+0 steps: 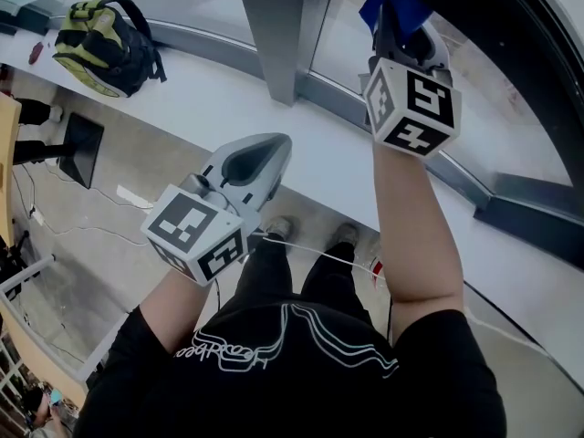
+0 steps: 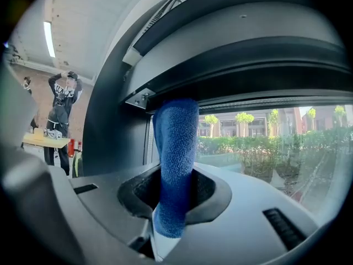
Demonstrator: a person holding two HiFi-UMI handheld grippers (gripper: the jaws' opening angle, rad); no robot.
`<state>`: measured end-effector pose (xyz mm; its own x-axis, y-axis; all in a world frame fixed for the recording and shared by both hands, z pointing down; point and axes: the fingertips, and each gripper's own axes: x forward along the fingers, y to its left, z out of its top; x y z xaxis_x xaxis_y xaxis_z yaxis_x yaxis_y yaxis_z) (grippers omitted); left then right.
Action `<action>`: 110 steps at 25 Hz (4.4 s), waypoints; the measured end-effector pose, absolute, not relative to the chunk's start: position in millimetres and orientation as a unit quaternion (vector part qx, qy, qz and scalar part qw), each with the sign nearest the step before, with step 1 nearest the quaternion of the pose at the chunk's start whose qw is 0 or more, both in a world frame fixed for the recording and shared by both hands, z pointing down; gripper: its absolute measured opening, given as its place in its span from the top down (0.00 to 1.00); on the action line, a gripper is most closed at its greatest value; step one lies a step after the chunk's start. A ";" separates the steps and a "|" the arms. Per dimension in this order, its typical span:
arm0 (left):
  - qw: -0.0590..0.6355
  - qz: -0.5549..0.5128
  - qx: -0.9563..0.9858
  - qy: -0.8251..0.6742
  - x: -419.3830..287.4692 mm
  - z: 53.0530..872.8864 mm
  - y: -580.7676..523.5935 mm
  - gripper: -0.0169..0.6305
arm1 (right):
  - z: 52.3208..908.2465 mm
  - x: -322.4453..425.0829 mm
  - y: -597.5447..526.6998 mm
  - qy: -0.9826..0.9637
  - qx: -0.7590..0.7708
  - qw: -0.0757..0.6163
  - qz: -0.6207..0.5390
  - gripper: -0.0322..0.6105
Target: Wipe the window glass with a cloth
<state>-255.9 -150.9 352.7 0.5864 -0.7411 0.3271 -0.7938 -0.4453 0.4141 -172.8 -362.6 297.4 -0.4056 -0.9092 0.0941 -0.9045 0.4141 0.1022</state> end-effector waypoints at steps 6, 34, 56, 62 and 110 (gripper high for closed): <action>0.270 0.056 0.854 -0.441 -226.4 351.8 -152.4 0.96 | 295.3 -138.1 -360.1 -0.830 0.553 0.065 -0.019 0.83; 0.266 0.091 0.890 -0.360 -33.3 357.5 -160.4 0.96 | 297.1 67.4 -323.3 -0.810 0.583 0.060 -0.020 0.83; 0.235 0.101 0.895 -0.366 125.2 372.6 -154.9 0.96 | 315.7 274.0 -272.7 -0.791 0.610 0.040 -0.025 0.83; 0.240 0.101 0.900 -0.350 163.3 377.3 -153.5 0.96 | 315.9 331.7 -263.3 -0.781 0.621 0.049 -0.026 0.83; 0.206 0.072 0.892 -0.395 31.1 395.8 -194.7 0.96 | 389.1 215.9 -242.8 -0.788 0.614 0.035 0.022 0.83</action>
